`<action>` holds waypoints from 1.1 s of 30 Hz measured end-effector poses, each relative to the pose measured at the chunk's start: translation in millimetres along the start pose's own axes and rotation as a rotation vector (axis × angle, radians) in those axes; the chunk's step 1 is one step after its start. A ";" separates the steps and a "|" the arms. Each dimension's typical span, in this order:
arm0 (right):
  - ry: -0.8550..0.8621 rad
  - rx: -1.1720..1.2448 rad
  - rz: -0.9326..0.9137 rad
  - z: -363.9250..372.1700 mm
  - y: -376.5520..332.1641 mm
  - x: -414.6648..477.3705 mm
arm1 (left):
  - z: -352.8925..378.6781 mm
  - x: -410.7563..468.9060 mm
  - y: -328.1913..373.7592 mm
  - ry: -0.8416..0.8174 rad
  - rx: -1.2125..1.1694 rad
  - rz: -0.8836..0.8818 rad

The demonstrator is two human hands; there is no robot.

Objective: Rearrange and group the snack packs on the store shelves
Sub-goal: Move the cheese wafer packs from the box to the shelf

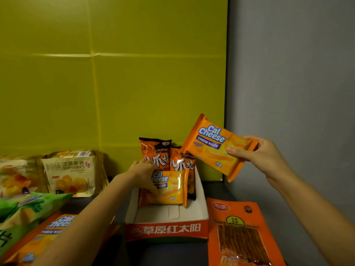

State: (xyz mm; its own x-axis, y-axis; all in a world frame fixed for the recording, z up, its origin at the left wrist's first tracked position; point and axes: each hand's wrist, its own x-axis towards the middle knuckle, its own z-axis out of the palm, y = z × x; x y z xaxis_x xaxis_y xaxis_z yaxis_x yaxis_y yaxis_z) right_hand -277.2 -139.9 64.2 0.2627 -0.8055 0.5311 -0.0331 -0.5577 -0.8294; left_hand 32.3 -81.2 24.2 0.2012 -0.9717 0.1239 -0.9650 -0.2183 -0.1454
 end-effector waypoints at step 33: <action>-0.463 0.593 0.173 184.9 -53.1 -76.1 | -17.1 -317.6 -123.6 1.087 -1.611 -0.647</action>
State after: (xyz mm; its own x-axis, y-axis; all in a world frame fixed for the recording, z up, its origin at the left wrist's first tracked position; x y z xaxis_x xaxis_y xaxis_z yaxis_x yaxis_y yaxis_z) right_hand -117.1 -11.9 35.7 0.6818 -0.6326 0.3674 0.3776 -0.1259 -0.9174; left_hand 84.8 255.9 19.6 0.9294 -0.2269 0.2910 -0.1782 0.4146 0.8924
